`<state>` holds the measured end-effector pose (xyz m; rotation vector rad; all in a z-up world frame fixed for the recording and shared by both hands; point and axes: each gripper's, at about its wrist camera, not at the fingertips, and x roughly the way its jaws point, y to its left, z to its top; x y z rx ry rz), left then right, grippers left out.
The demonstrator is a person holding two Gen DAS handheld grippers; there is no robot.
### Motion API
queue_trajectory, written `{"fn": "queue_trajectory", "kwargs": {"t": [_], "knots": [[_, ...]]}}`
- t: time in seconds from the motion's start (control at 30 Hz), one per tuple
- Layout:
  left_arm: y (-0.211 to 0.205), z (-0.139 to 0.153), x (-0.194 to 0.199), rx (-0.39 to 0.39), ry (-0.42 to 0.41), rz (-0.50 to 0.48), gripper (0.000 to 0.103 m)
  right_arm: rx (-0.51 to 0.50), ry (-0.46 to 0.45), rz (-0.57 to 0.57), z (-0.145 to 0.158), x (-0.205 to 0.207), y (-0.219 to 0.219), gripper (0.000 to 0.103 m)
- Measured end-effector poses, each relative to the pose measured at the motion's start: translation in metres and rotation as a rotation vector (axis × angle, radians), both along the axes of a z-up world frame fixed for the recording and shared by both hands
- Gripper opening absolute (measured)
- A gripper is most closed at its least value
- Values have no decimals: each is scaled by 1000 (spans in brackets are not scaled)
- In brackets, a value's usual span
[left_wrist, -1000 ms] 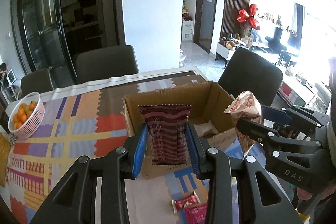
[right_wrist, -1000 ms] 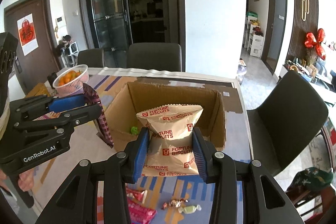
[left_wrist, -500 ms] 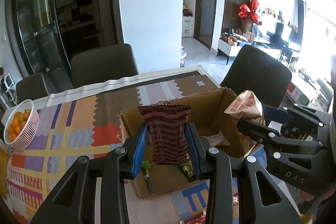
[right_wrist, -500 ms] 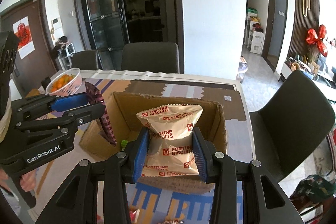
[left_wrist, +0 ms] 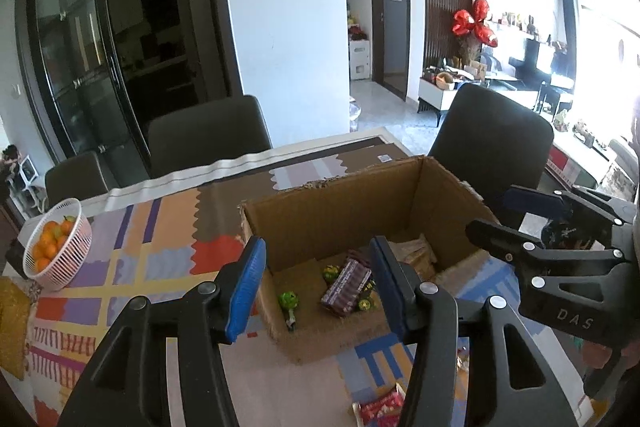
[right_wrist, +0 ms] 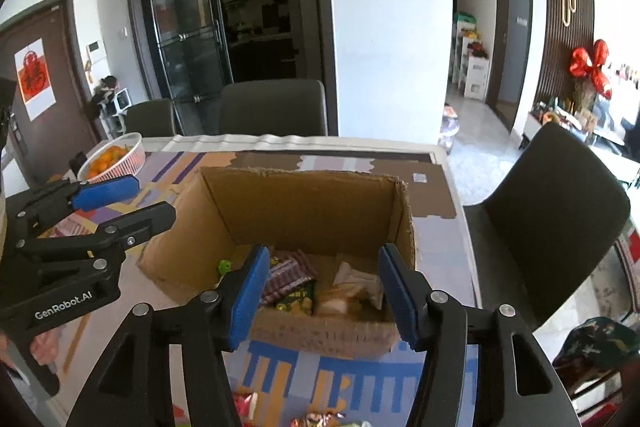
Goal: Organize snacks
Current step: 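Open both grippers over the box to drop the bag and bar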
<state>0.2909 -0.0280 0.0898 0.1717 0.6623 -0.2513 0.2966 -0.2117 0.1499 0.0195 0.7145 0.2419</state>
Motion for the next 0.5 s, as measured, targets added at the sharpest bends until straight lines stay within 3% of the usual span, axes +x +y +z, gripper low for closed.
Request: {"fn": "queue_trajectory", "kwargs": {"t": [0.23,0.5], "knots": [[10,8,-49,-9,-27,-13,55,-10,-43,-4,14,-50,4,58],[21,-1,-99,-1,-32,-25,55,-20,-37,14,10,-100,15,58]]}}
